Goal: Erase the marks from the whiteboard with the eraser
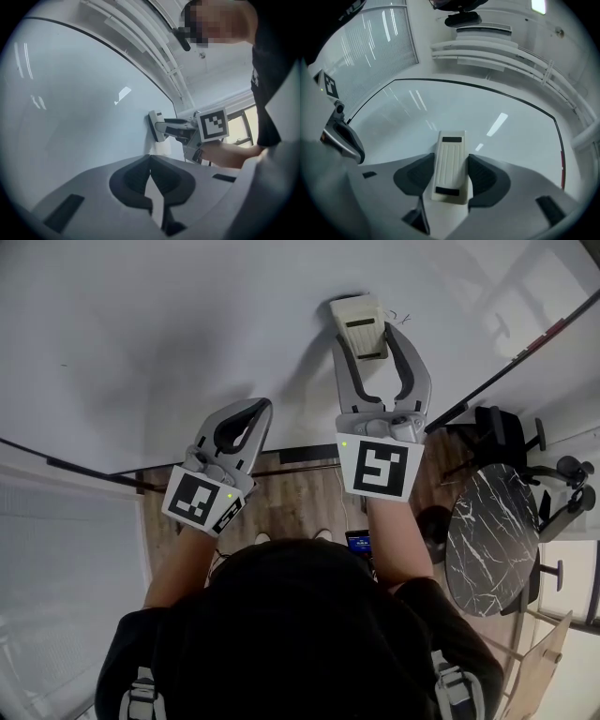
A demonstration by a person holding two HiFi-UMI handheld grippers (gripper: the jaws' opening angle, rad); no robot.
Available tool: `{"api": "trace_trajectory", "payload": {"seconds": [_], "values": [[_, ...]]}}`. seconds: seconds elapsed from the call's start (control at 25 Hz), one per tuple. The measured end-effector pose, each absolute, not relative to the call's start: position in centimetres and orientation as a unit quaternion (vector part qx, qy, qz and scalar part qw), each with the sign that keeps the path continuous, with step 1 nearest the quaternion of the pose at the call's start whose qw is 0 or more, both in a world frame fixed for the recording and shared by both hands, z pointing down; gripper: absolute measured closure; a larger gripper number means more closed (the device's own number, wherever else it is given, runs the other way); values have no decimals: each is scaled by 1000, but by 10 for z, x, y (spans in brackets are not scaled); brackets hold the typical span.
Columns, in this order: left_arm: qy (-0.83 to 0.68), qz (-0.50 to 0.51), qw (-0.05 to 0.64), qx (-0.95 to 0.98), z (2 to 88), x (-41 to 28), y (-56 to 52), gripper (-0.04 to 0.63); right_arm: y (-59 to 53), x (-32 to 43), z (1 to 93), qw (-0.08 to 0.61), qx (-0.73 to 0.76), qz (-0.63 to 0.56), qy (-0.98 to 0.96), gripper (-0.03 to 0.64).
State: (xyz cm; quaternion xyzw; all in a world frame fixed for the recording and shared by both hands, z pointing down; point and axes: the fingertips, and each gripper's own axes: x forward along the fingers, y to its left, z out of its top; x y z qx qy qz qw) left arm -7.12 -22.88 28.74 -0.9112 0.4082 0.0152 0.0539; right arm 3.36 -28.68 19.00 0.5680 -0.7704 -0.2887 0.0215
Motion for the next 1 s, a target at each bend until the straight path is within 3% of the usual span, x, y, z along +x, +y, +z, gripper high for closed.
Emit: {"api": "trace_trajectory", "payload": {"seconds": [0.48,1.0], "values": [[408,16,56,-911,288,-66,-234,591,-301,99,195,-52,590,-219,-775,388],[409,14,58,-911,292,-55,-236,591,-311,168,209,-73,639,-163,-748,390]]}}
